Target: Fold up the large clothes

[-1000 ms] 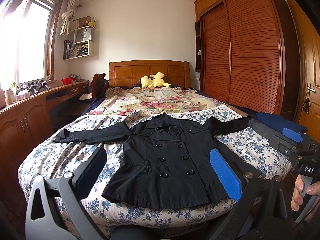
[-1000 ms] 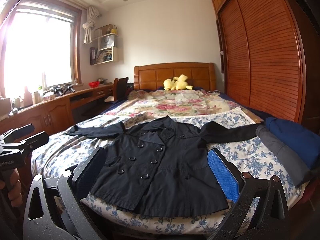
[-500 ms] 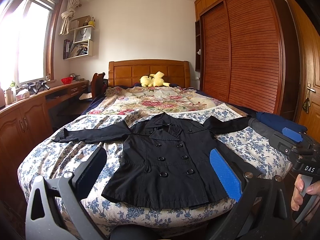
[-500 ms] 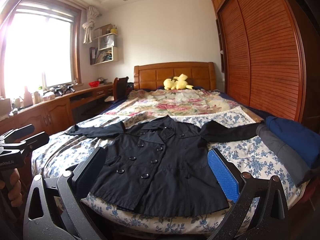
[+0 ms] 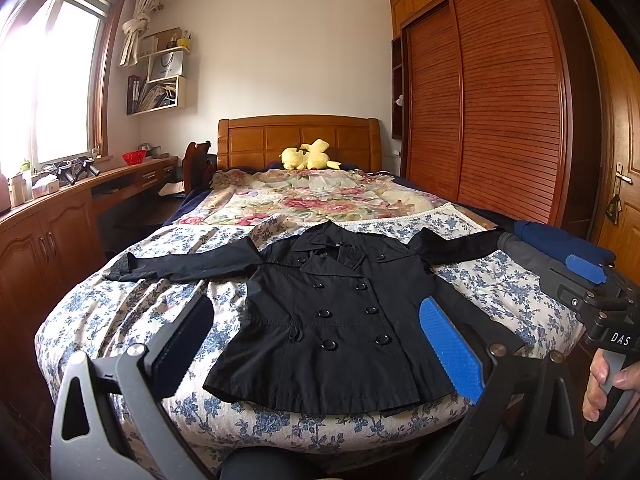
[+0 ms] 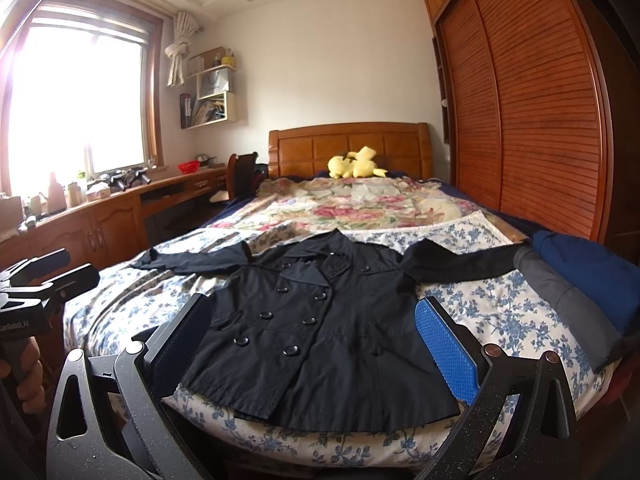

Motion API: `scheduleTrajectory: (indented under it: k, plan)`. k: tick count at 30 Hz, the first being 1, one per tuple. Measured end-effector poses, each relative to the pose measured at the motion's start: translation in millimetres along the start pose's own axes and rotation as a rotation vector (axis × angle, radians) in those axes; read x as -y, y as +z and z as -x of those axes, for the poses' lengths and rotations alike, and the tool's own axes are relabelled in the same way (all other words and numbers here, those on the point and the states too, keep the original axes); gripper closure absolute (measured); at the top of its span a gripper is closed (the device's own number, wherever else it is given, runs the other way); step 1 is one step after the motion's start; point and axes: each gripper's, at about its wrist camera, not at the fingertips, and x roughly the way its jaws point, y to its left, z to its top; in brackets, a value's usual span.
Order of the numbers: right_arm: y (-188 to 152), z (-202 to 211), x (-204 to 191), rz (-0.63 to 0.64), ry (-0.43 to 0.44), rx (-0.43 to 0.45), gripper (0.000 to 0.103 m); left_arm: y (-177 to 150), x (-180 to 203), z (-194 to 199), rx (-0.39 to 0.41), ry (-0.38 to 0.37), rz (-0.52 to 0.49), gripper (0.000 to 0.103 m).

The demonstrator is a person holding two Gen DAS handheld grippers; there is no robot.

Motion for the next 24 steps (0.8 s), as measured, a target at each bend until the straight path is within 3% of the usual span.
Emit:
scheduleTrajectory:
  k: [14, 24]
  plan:
    - [-11.4, -20.8, 0.2, 0.001, 0.006, -0.046, 0.0, -15.7, -22.6, -31.5, -0.064, 0.051, 0.019, 0.0]
    - [-19.2, -63.7, -3.1, 0.017, 0.03, -0.08, 0.0, -34.5, -53.9, -72.1, -0.106, 0.114, 0.03, 0.0]
